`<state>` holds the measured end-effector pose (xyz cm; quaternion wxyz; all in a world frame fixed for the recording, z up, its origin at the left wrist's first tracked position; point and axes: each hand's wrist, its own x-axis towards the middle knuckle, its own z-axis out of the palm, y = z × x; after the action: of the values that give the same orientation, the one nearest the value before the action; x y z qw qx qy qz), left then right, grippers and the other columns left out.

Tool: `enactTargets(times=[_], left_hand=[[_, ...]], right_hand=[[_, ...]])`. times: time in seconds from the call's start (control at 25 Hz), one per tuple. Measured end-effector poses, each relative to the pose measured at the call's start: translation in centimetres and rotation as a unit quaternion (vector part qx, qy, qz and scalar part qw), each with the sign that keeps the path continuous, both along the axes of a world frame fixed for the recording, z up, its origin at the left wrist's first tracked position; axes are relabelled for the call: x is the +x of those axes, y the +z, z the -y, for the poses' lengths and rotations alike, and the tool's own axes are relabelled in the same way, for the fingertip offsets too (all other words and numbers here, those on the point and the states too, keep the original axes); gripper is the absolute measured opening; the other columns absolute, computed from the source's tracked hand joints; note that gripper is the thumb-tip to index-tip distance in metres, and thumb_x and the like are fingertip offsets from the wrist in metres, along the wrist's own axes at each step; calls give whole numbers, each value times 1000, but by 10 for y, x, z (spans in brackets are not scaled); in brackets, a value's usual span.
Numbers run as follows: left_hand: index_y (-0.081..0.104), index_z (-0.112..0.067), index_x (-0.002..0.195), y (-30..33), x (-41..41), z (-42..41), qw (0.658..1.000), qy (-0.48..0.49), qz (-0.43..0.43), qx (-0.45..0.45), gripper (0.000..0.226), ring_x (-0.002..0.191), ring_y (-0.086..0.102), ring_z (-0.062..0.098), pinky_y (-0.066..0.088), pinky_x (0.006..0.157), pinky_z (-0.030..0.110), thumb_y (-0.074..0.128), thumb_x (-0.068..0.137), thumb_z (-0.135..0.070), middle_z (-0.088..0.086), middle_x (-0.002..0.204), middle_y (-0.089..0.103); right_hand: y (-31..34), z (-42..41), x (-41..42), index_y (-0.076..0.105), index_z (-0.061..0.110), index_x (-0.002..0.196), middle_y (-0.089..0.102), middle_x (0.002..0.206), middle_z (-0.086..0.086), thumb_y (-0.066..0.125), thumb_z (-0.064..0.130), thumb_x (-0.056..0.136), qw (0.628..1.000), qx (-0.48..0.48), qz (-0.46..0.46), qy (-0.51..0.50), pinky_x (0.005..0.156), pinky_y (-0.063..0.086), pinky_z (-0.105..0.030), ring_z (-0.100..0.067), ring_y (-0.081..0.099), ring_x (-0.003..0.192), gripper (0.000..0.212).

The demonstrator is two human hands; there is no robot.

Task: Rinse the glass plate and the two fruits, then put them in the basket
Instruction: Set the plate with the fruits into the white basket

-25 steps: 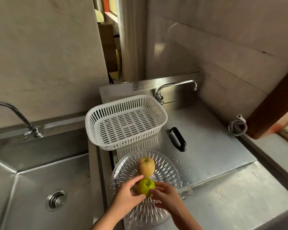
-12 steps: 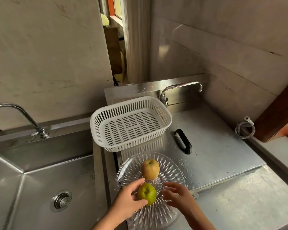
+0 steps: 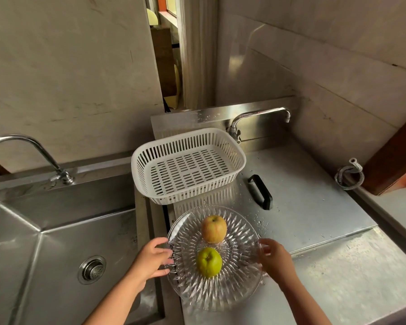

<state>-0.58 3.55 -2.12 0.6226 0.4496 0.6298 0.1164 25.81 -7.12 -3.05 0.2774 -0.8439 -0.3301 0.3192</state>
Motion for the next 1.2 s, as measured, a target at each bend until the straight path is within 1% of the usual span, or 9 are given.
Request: enactTargets(times=[0.08, 0.16, 0.28, 0.36, 0.52, 0.76, 0.88, 1.04, 1.2], left_hand=[[48, -15, 128, -1, -1, 2, 1000, 18, 9, -8, 47, 87, 67, 24, 56, 67, 32, 56, 85, 3, 13, 105, 66], [48, -17, 125, 0, -1, 4, 1000, 19, 1, -6, 50, 82, 69, 25, 57, 67, 33, 51, 84, 10, 12, 98, 68], [50, -16, 125, 4, -1, 11, 1000, 27, -4, 8, 52, 80, 70, 26, 58, 66, 33, 48, 83, 13, 13, 94, 70], [50, -16, 124, 10, -3, 16, 999, 32, 7, 16, 51, 81, 71, 27, 57, 63, 32, 49, 83, 13, 14, 94, 70], [52, -18, 121, 34, -12, 22, 999, 32, 28, 33, 48, 77, 72, 25, 59, 61, 31, 54, 82, 11, 15, 94, 71], [56, -22, 111, 88, -24, 6, 995, 10, 72, 61, 46, 78, 74, 26, 59, 60, 29, 59, 79, 11, 16, 94, 74], [55, -21, 110, 112, -24, -13, 993, 9, 87, 81, 46, 79, 74, 29, 59, 60, 29, 58, 79, 12, 17, 94, 74], [54, -17, 119, 131, -22, -53, 990, 30, 88, 104, 50, 81, 73, 30, 60, 63, 31, 57, 80, 14, 19, 96, 73], [48, -10, 128, 132, -14, -98, 989, 71, 74, 103, 55, 80, 71, 28, 59, 59, 29, 55, 80, 14, 20, 99, 70]], right_hand=[[1, 0, 2, 65, 10, 108, 73, 94, -14, 59, 17, 87, 1000, -1, -22, -2, 71, 58, -42, -30, 69, 76, 23], [3, 1, 4, 63, 8, 104, 71, 92, -14, 61, 13, 85, 998, 0, -56, -5, 67, 59, -45, -31, 69, 75, 20], [4, 4, 5, 63, 3, 103, 70, 90, -15, 60, 4, 83, 998, 0, -60, -1, 73, 57, -52, -34, 67, 81, 20], [10, 6, 6, 63, 3, 103, 68, 83, -12, 55, -6, 79, 998, 1, -60, 2, 72, 57, -52, -34, 68, 78, 27], [31, 11, 11, 60, 2, 108, 63, 74, -9, 47, -15, 77, 995, 24, -99, 4, 56, 57, -40, -25, 65, 59, 38], [88, -2, 24, 60, 7, 102, 63, 78, -13, 52, -19, 78, 982, 60, -176, 26, 45, 53, -23, -23, 64, 61, 36], [114, -29, 30, 61, 10, 98, 65, 79, -13, 54, -16, 80, 980, 74, -178, 52, 47, 55, -23, -22, 65, 63, 32], [135, -84, 34, 63, 8, 91, 64, 63, -6, 51, -18, 81, 978, 99, -168, 70, 42, 53, -20, -12, 62, 46, 30], [139, -147, 35, 59, -1, 111, 59, 70, -12, 51, -16, 82, 974, 105, -182, 83, 41, 54, -21, -19, 60, 55, 33]])
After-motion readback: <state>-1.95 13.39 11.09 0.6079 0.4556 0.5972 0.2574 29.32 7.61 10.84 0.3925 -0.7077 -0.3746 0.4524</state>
